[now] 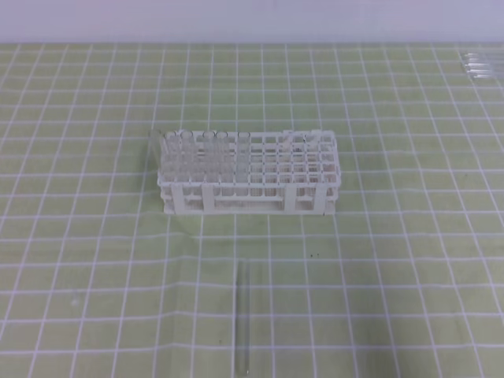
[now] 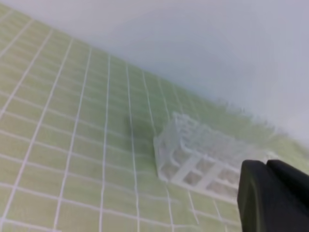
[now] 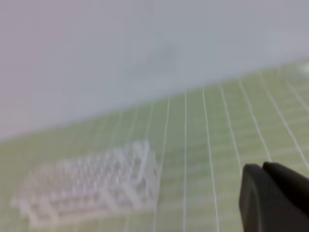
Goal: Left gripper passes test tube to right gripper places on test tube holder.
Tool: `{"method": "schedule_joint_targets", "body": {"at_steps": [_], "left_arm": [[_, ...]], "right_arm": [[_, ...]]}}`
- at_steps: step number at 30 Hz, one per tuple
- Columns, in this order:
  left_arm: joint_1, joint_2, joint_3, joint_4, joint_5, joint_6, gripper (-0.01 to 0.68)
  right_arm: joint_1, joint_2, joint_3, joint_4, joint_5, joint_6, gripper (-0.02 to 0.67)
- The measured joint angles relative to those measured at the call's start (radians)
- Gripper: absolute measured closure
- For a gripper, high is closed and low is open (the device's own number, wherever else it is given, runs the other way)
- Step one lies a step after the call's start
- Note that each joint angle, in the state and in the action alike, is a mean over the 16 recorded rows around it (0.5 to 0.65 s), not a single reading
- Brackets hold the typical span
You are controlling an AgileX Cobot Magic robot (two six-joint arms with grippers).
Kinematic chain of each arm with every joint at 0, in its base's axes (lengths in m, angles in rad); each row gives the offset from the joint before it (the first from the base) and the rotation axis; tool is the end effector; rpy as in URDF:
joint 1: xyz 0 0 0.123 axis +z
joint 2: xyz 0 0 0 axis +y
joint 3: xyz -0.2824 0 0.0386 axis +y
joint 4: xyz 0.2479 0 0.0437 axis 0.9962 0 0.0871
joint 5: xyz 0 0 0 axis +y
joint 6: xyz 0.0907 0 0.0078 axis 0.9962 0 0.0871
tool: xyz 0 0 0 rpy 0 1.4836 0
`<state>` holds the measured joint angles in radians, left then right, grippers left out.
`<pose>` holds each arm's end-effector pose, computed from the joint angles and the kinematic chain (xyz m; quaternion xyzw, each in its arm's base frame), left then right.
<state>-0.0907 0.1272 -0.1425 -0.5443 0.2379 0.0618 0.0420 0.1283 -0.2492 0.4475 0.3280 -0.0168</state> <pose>0.0606 -0.0167 0.2353 -0.0994 0.7353 -0.2287 0.6302 0.0549 0.0151 0.2625 0.0882 0.7325 0.2010 0.6444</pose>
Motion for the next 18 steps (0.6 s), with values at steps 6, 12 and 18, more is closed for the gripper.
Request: {"method": "schedule_joint_targets", "body": {"at_steps": [6,12,18], "left_arm": [[0.0,0.201,-0.131,-0.005,0.137,0.026,0.673],[-0.001,0.426,-0.245,-0.058,0.274,0.127,0.673],[-0.034,0.598,-0.326,-0.139,0.36,0.25,0.673]], "right_arm": [[0.0,0.172,-0.18,-0.071,0.224,-0.001,0.651],[0.0,0.337,-0.279,-0.101,0.396,-0.014,0.651],[0.0,0.444,-0.3,-0.056,0.474,-0.059,0.651]]}}
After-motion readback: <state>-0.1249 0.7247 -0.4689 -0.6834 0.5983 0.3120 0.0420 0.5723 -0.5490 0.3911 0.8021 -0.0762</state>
